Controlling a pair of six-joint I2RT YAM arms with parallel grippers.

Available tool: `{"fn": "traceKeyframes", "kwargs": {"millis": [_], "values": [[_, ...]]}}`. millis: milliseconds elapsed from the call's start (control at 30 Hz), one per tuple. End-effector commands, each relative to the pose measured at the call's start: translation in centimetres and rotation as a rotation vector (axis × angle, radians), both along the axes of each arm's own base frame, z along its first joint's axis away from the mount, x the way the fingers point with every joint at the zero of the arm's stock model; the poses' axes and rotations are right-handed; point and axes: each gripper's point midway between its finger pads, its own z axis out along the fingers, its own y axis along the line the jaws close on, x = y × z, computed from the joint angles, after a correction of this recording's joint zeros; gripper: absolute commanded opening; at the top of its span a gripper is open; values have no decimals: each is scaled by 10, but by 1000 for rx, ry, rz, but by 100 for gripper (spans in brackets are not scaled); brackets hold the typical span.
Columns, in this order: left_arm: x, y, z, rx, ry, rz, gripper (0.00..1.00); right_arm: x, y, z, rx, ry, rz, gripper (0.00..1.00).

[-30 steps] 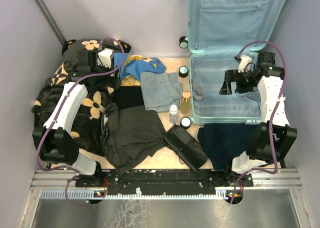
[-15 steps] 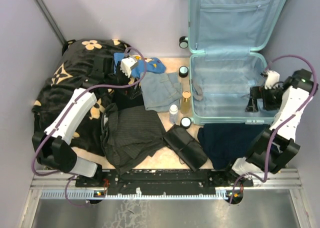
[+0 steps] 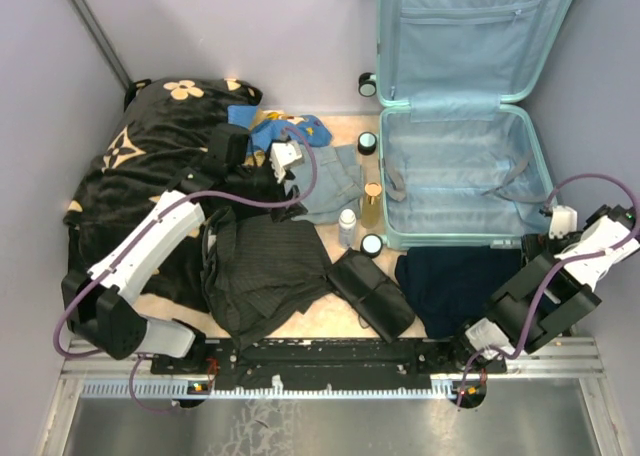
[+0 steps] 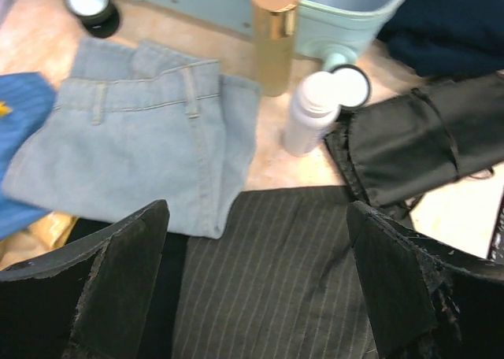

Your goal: Pack the luggage

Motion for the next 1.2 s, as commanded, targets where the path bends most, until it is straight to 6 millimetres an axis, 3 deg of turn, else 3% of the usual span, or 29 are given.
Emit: {"fn": "traceKeyframes", "kwargs": {"millis": [0,67,233,400,667,1033,1167], "values": [[-37,-22,-7,1,-19,-168,100,7,-47,-17,-174,10,33,99],[-49,-29,-13,10,-24,-214,100,8,-60,-28,-203,33,32,99],[-69,-41,-23,22,-33,-290,100,12,-66,-57,-164,63,28,99],[-71,-46,-24,18,-31,-298,100,16,-50,-79,-54,54,-1,99],[-68,-45,-28,33,-30,-285,100,5,-10,-128,73,126,-15,99],[-83,-47,-40,50,-27,-337,100,-26,36,-144,171,194,28,86],[-99,-57,-45,41,-18,-413,100,-29,42,-138,233,220,46,70]]}}
